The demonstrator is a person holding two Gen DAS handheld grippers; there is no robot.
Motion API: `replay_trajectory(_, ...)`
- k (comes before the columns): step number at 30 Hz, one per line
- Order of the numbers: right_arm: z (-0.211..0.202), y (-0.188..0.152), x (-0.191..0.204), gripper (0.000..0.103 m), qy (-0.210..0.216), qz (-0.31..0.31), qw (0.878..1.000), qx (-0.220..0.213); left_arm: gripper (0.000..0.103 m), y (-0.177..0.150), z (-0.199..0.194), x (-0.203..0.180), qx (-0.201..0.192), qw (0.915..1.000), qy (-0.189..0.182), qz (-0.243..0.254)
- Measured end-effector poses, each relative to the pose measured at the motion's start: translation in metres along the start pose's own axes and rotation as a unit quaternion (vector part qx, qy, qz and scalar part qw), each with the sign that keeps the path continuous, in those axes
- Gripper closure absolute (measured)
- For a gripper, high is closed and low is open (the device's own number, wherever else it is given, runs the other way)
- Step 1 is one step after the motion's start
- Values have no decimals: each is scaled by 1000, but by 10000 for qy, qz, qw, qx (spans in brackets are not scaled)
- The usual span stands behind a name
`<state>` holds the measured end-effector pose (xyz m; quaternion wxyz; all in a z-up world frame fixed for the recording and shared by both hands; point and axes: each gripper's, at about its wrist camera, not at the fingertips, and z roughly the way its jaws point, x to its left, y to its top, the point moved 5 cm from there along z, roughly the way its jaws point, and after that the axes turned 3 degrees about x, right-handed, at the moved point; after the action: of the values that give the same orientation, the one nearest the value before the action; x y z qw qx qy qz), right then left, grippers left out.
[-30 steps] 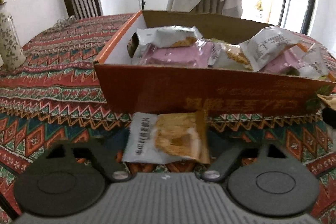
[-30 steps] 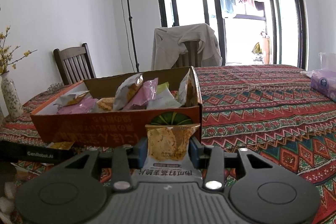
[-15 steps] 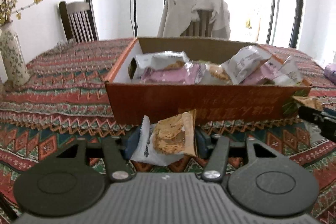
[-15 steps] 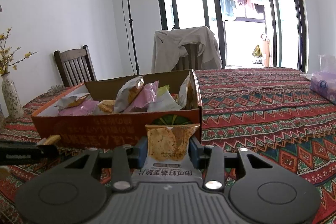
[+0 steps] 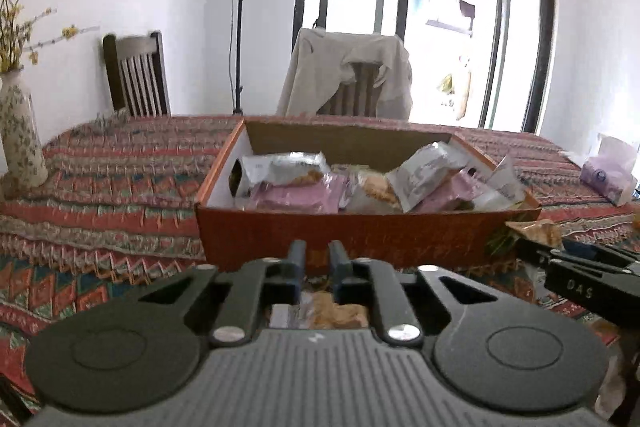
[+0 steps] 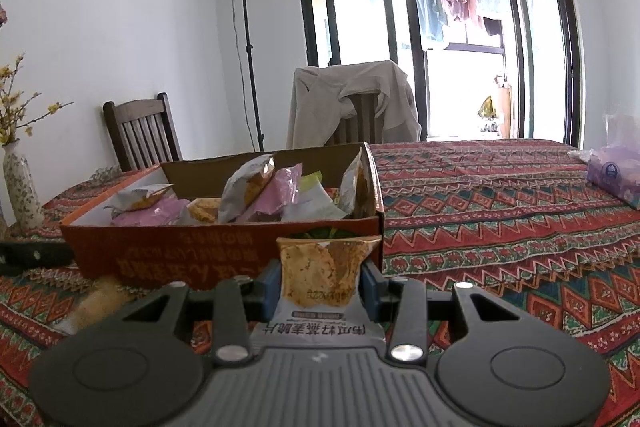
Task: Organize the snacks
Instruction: 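Grasp a second cracker packet with the left tool while the right holds its packet, then carry both cracker packets over the box and lower them inside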
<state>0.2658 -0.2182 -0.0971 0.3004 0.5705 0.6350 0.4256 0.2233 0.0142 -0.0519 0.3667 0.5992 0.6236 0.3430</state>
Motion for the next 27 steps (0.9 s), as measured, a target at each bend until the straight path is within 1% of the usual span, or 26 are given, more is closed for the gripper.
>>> replay_trajectory(2, 0, -1, 0, 63, -17, 4, 10000, -6, 94, 0, -3, 2, -47, 10000, -55, -64)
replay_trajectory(4, -1, -1, 0, 63, -30, 5, 10000, -15, 93, -1, -5, 6, -12, 9997, -145, -170)
replay_trajectory(6, -1, 0, 0, 63, -47, -1, 10000, -29, 80, -3, -3, 11, 115, 9994, -210, -264)
replay_trajectory(7, -1, -1, 0, 63, -52, -5, 10000, -30, 55, -4, -2, 14, 146, 9993, -147, -327)
replay_trajectory(8, -1, -1, 0, 63, -57, -8, 10000, -30, 17, -6, -1, 17, 179, 9991, -102, -381)
replay_trajectory(9, -1, 0, 0, 63, -59, -10, 10000, -29, 3, -8, 3, 18, 275, 9988, -81, -402)
replay_trajectory(10, -1, 0, 0, 63, -62, -11, 10000, -28, 0, -9, 7, 18, 352, 9985, -70, -403)
replay_trajectory(11, -1, 0, 0, 63, -62, -9, 10000, -29, 0, -12, 13, 17, 479, 9981, -129, -362)
replay_trajectory(12, -1, 0, 0, 63, -64, -3, 10000, -30, 0, -14, 21, 14, 704, 9968, -211, -306)
replay_trajectory(13, -1, 0, 0, 63, -66, 4, 10000, -29, 0, -17, 33, 10, 1084, 9936, -257, -205)
replay_trajectory(14, -1, 0, -1, 63, -69, 10, 10000, -29, 0, -20, 42, 7, 1321, 9909, -205, -155)
replay_trajectory(16, -1, 0, -1, 63, -69, 25, 10000, -29, 0, -24, 60, 1, 1642, 9863, -122, 32)
replay_trajectory(19, 0, 1, -2, 63, -65, 47, 10000, -22, 0, -26, 78, -2, 1974, 9802, 15, 131)
replay_trajectory(21, 0, 1, -2, 63, -60, 50, 10000, -16, 0, -24, 85, -4, 2073, 9777, 131, 292)
replay_trajectory(27, 0, 1, -2, 63, -59, 50, 10000, -18, 0, -17, 95, 0, 2583, 9653, 41, 378)
